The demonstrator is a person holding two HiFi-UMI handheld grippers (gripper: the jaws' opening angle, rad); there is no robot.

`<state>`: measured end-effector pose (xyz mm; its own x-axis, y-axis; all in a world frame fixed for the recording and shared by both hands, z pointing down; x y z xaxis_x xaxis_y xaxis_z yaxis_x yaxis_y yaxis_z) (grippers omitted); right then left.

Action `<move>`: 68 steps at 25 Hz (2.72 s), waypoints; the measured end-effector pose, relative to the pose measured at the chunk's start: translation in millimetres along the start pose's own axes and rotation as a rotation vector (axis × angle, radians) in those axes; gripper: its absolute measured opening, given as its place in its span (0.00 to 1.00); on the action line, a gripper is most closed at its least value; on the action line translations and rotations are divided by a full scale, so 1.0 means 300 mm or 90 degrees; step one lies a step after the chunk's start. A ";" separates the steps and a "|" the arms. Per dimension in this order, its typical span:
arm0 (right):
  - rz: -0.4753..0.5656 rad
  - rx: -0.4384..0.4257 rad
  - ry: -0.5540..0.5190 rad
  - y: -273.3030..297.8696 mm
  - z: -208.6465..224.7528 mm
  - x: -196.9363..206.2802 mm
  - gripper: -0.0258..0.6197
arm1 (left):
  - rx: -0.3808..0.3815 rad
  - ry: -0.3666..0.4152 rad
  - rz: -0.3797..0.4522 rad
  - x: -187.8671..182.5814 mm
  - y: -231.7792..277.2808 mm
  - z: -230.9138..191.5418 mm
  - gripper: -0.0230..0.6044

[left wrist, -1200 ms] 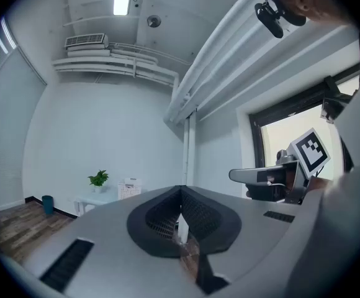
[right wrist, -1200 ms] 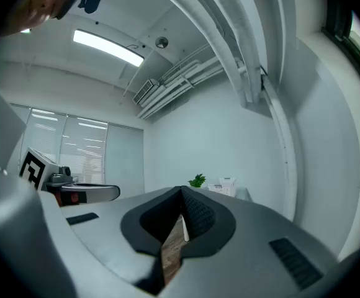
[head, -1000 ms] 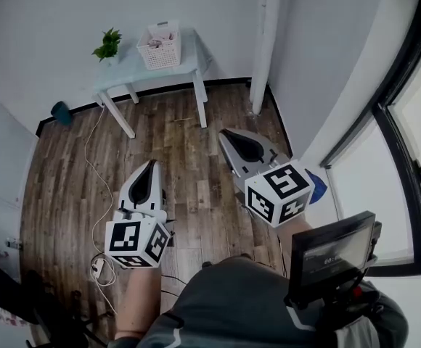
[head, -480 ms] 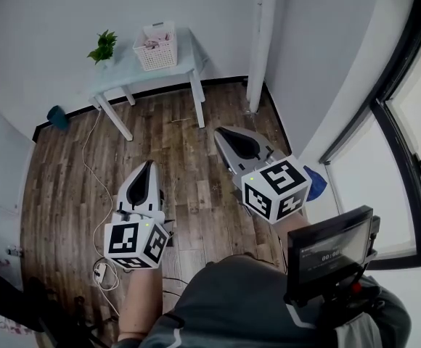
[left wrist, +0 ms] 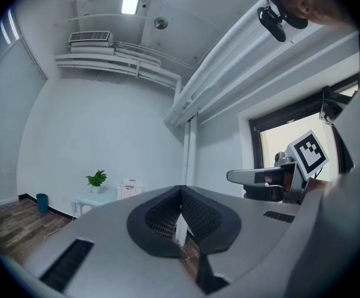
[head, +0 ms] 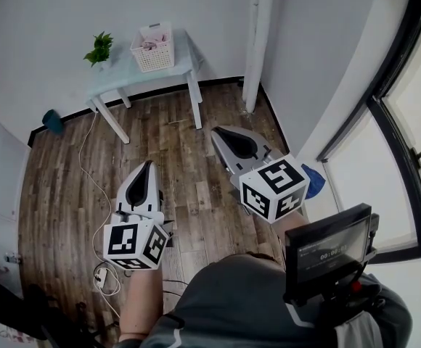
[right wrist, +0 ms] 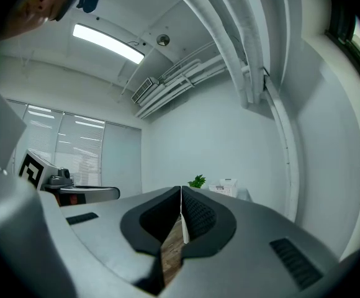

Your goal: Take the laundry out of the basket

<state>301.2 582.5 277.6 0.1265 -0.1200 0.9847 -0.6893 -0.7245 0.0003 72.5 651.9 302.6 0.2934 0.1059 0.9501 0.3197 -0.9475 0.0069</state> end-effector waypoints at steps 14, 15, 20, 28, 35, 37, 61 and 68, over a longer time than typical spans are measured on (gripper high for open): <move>-0.003 -0.018 -0.020 0.126 -0.017 0.021 0.07 | 0.003 -0.018 -0.006 0.019 0.045 -0.131 0.05; 0.001 -0.023 -0.019 0.163 0.004 0.023 0.07 | -0.001 -0.016 -0.007 0.010 0.077 -0.148 0.05; 0.016 -0.037 -0.005 0.277 0.095 0.039 0.07 | -0.007 0.005 -0.014 -0.017 0.198 -0.175 0.05; 0.035 -0.056 -0.001 0.444 0.313 0.044 0.07 | -0.021 0.022 -0.014 -0.068 0.451 -0.198 0.05; 0.042 -0.067 0.014 0.561 0.526 0.093 0.07 | -0.042 0.026 -0.022 -0.076 0.676 -0.211 0.05; 0.039 -0.076 0.014 0.590 0.575 0.109 0.07 | -0.047 0.029 -0.026 -0.077 0.732 -0.210 0.05; 0.012 -0.057 0.014 1.149 0.706 0.185 0.07 | -0.023 0.003 -0.040 -0.157 1.137 -0.646 0.05; 0.000 -0.046 -0.001 1.375 0.672 0.158 0.07 | -0.001 -0.011 -0.036 -0.232 1.240 -0.868 0.05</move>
<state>166.6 141.1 289.3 0.1285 -0.1213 0.9843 -0.7391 -0.6734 0.0135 -63.9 213.6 320.2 0.2899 0.1647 0.9428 0.3353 -0.9401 0.0612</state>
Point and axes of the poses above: the fingertips, and each gripper's own axes: y forward along the fingers, z to its right, x out of its underside, the point moved 10 cm from there along -y, backward along the fingers, and after that the axes turned 14 degrees about -y, right-handed, at the moved point
